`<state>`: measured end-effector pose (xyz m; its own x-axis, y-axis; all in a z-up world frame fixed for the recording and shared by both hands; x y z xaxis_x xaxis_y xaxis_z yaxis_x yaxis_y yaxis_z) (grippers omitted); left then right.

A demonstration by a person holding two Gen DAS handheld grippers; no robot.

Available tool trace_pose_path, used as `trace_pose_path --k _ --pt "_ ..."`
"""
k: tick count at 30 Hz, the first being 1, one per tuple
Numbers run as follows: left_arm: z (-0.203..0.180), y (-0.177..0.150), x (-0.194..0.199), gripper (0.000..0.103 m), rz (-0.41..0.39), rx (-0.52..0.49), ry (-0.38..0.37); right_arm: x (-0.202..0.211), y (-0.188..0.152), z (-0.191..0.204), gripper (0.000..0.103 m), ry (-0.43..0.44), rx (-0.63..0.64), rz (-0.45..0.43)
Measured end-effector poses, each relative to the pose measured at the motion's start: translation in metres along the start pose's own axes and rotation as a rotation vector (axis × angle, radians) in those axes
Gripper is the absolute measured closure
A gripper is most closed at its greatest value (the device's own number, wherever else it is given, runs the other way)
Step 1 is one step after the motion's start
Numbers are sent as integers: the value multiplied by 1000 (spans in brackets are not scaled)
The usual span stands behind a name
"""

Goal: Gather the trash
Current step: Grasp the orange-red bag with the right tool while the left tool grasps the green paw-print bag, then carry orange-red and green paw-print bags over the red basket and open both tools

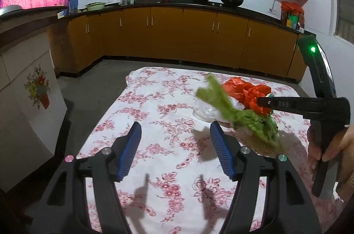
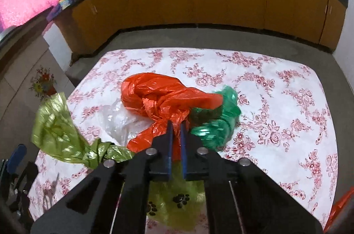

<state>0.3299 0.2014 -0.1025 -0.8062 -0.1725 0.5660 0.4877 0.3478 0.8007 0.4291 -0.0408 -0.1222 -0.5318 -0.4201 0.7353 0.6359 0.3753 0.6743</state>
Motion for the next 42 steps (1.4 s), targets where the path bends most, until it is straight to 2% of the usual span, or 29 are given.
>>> trace_pose_path --k 6,12,19,27,29,32,33,34,38,40,42 --pt "-16 -1 4 40 4 -24 -33 35 3 -5 99 -14 -17 -94" --pt "-38 -4 5 39 19 -67 -73 84 -9 -31 99 -85 -52 -170" --pt "-70 -3 -16 39 68 -122 -127 126 -51 -69 99 -184 -100 -173" --pt "-101 -19 -56 40 209 -140 -164 136 -84 -89 99 -195 -169 -133" --pt "-104 -31 -65 45 257 -157 -158 136 -89 -88 99 -192 -176 -127" --pt "-103 -49 -73 63 315 -163 -157 139 -94 -90 99 -186 -184 -127" --pt "-102 -53 -76 73 338 -161 -160 140 -95 -89 99 -185 -186 -128" --pt "-102 -57 -79 77 359 -160 -159 141 -95 -88 99 -183 -189 -130" --pt "-103 -56 -80 89 356 -154 -162 147 -99 -87 99 -179 -194 -135" --pt "-104 -57 -81 100 359 -162 -163 150 -101 -87 99 -180 -195 -138" --pt "-106 -57 -79 100 355 -166 -163 153 -104 -88 99 -181 -200 -140"
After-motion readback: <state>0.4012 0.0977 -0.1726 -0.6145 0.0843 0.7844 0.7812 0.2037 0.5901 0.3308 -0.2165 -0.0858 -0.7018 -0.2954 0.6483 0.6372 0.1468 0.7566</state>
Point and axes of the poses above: each gripper's, at about its wrist camera, not at the fingertips, and x roughly against the way its jaws point, z to its left, y to its top, the point moved 5 cm from there along -x, roughly the way its jaws point, and after that the axes turned 11 degrees about x, right-handed, at the moved point
